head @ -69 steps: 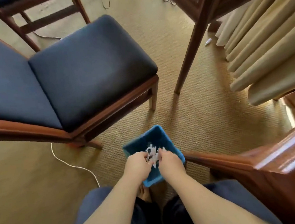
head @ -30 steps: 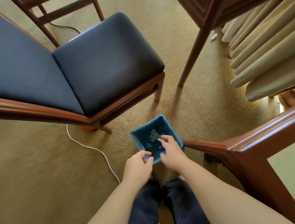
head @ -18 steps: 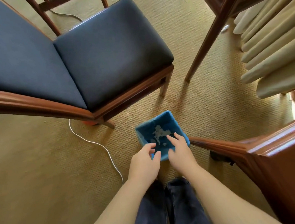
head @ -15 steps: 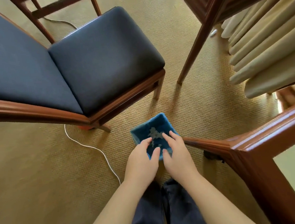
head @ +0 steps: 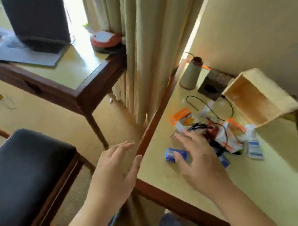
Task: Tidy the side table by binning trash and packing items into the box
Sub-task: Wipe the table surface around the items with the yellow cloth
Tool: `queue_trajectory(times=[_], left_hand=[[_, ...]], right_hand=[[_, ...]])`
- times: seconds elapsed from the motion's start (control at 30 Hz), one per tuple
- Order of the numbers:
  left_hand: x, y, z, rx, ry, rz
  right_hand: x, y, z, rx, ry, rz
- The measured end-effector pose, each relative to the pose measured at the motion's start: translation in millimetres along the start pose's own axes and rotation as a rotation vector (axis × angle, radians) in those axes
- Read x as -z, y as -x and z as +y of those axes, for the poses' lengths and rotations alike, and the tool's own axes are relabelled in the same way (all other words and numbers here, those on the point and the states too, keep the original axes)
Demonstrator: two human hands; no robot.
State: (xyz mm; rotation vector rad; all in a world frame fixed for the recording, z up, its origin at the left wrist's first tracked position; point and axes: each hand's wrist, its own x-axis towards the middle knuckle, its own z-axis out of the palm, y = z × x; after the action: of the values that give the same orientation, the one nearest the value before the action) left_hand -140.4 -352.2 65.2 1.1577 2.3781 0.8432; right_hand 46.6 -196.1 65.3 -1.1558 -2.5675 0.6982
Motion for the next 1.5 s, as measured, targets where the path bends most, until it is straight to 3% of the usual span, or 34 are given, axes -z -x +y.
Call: queue_trajectory(times=[0.17,0.5,0.67,0.87,1.27,1.5], left_hand=[[-49.5,-42.5,80.5,-0.093,-0.04,-0.106],[-149.0,-97.3,163.9,-0.058,-0.049,-0.249],[-167.1,-155.1,153.3,0.042,-0.087,-0.182],[-184.6,-228.3,136.8,0.149,-0.13,-0.234],[-236.1,-351.4,118.2,-0.017,-0.414,-0.415],[-250.6,-368.5,108.4,-0.083,-0.445,-0.444]], right_hand=[[67.2,1.2,92.3,-0.225,-0.033,0.022],[104.8,-32.1,223.5,-0.33,-0.047,-0.089],[107.0,-98.2,247.1,-0.349,0.001,-0.204],[81.3,-174.4,269.1,-0.366,0.047,-0.299],[27.2,-254.6,287.0,-0.393,0.205,-0.405],[17.4,-269.9,290.5,-0.236,0.315,-0.45]])
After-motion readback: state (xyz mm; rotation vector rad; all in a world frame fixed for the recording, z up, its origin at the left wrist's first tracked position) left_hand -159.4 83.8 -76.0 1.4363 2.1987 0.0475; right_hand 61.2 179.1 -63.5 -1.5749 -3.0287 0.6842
